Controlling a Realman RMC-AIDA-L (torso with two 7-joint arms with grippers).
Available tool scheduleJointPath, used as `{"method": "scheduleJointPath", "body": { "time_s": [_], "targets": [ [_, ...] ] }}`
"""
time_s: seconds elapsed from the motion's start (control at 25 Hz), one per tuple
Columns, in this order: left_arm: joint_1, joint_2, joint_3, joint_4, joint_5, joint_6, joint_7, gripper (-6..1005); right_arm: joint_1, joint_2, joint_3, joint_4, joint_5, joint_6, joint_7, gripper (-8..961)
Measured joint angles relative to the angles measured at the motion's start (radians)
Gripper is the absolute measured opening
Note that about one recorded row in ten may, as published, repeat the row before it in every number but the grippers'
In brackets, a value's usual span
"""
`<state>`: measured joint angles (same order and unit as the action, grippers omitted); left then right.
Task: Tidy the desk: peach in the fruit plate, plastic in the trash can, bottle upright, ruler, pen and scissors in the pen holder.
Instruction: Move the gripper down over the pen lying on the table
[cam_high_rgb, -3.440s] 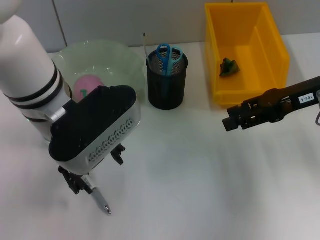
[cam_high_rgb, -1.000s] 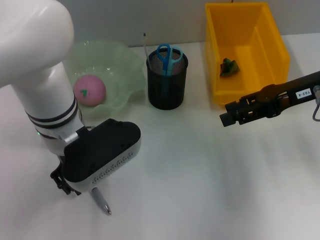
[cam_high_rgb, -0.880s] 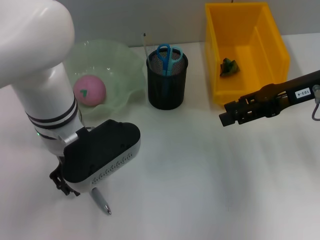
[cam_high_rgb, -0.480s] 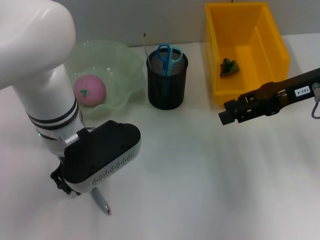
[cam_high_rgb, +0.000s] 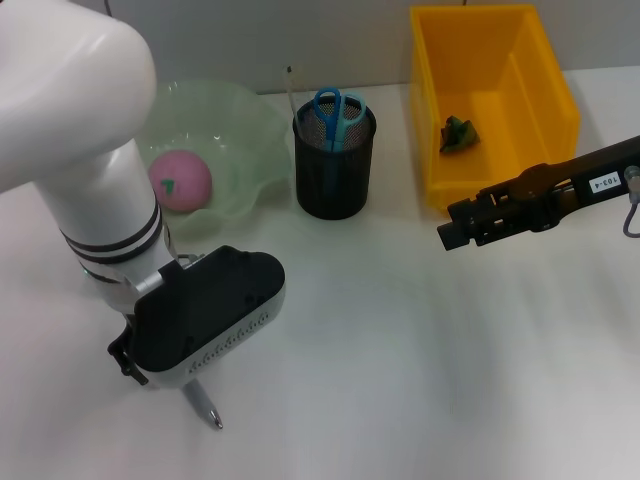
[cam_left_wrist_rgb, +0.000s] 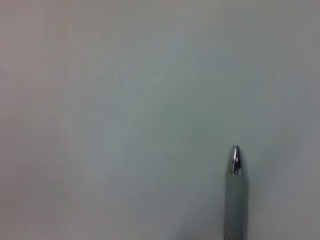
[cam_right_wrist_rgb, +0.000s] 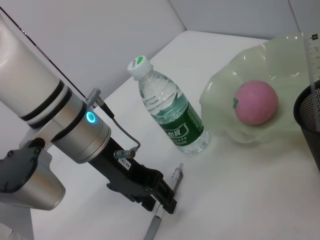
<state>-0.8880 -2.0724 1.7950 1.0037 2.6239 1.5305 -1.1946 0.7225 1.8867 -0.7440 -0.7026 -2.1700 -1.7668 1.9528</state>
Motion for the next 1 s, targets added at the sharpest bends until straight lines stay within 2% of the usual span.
{"method": "scheduleJointPath", "body": {
  "time_s": [0.52,1.0],
  "targets": [
    [0.001,0.003,0.001,-0.002,-0.006,0.005,0.001,409,0.008,-0.001,0.0,-0.006,-0.001,0.0,0.006,676],
    [0.001,0.003,0.001,-0.014,-0.007,0.001,0.016,397,0.012,-0.003,0.0,-0.006,-0.001,-0.001,0.009,675]
  ]
}}
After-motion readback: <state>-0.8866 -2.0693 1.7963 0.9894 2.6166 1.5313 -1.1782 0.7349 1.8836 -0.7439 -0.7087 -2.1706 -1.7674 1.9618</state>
